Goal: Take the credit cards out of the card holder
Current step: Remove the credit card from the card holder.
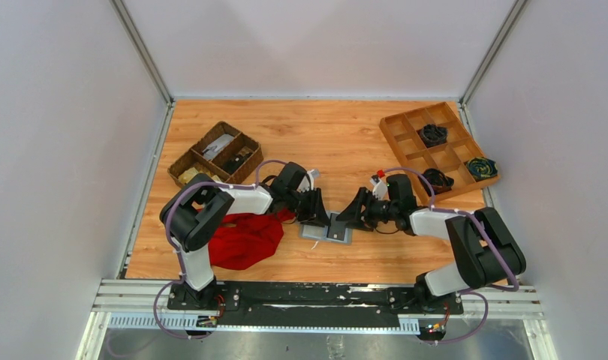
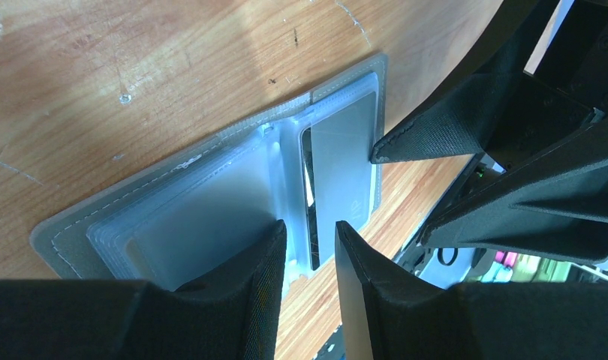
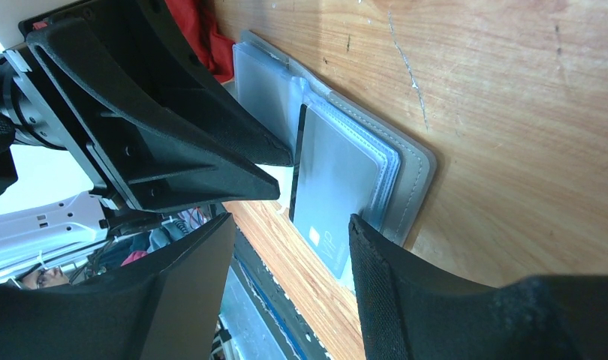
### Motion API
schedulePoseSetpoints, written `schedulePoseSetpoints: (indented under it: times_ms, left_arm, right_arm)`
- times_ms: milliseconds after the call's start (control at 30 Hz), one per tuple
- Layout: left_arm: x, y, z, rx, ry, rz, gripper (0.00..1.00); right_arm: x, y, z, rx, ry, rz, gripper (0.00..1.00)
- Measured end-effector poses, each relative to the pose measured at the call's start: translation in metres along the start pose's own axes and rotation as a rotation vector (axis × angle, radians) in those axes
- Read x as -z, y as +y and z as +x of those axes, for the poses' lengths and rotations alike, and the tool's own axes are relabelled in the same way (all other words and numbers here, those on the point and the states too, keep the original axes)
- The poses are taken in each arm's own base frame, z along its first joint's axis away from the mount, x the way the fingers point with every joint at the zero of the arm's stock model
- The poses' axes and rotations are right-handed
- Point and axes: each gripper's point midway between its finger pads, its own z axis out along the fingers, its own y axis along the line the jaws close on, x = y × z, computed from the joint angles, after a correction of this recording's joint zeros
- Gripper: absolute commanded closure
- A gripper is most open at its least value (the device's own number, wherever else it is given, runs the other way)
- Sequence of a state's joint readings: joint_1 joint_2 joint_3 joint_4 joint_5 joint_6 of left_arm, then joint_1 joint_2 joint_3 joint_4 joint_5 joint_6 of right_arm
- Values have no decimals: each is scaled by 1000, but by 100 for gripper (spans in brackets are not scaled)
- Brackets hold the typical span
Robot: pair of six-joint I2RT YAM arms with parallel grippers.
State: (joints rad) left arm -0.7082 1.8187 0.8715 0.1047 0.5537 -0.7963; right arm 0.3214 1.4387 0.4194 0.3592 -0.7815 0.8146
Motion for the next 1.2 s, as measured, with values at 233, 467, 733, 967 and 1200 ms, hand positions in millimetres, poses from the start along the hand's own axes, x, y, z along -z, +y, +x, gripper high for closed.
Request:
schedulePoseSetpoints:
  times_ms: [233, 467, 733, 967, 1200]
  left_arm:
    - [0, 0, 0, 0, 0, 0, 64]
    - [0, 0, 0, -1, 0, 0, 64]
    - [0, 1, 0, 1, -1, -1, 64]
    - [1, 1, -1, 3, -3, -1, 65]
    - [1, 1, -1, 2, -3, -1, 65]
  right_arm:
    - [-3, 1, 1, 3, 9, -16, 38]
    - [-8, 5, 5, 10, 30, -38, 38]
    - [-9, 7, 5, 2, 28, -42, 39]
    - [0, 12, 0, 37, -18, -16, 39]
    - [2, 11, 0, 39, -28, 2, 39]
